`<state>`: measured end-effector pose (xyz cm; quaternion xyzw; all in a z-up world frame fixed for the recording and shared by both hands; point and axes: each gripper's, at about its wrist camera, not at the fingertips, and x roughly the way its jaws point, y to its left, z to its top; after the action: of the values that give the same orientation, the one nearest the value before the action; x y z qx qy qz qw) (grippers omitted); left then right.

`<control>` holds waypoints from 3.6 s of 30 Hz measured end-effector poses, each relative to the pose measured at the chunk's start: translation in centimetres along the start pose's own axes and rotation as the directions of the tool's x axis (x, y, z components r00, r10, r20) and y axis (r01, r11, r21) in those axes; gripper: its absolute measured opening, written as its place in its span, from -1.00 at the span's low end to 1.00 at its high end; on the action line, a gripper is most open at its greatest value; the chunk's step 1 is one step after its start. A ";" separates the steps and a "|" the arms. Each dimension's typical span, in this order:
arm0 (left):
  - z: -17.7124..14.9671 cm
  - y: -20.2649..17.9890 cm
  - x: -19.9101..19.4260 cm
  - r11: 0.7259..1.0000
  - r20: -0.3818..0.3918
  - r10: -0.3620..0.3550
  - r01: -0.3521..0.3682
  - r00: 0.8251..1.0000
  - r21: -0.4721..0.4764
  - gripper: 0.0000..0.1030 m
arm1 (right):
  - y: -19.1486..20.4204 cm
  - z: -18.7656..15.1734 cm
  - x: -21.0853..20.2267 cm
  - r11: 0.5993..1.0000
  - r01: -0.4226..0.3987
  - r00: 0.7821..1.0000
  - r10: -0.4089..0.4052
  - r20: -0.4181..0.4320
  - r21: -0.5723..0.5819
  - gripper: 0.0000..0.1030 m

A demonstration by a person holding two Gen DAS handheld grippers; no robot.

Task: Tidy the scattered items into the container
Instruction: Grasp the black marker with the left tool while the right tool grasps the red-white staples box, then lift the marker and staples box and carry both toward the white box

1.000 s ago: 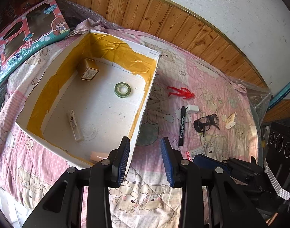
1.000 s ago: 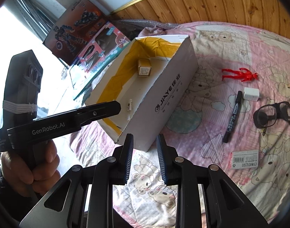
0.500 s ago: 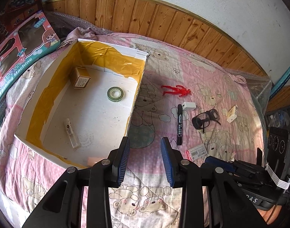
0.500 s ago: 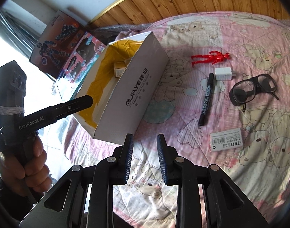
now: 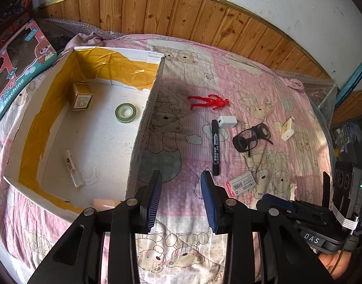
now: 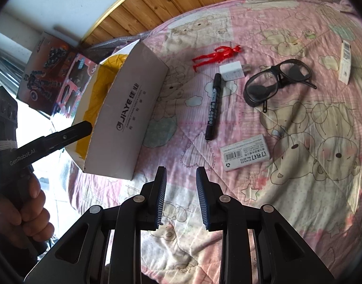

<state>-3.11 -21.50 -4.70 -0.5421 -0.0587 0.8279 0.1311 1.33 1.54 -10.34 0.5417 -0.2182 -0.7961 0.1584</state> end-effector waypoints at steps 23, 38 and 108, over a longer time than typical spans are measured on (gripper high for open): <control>2.2 -6.5 10.9 0.994 -0.167 -0.050 0.066 0.985 0.089 -0.18 | -7.6 -0.6 3.1 0.964 0.034 0.999 -0.024 -0.042 0.265 -0.31; 2.9 -7.4 18.6 0.994 -0.239 -0.004 0.029 0.971 0.103 -0.18 | -9.8 -0.3 6.2 0.938 0.026 0.998 -0.002 -0.069 0.346 -0.23; 0.7 -5.0 10.7 0.996 -0.082 -0.048 0.055 0.995 0.075 -0.73 | -2.7 2.0 5.8 0.992 0.125 0.991 -0.124 -0.055 0.011 -0.71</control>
<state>-6.99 -13.73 -12.65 -0.5676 -0.0352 0.8036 0.1756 -2.65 1.36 -15.70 0.5766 -0.1856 -0.7880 0.1102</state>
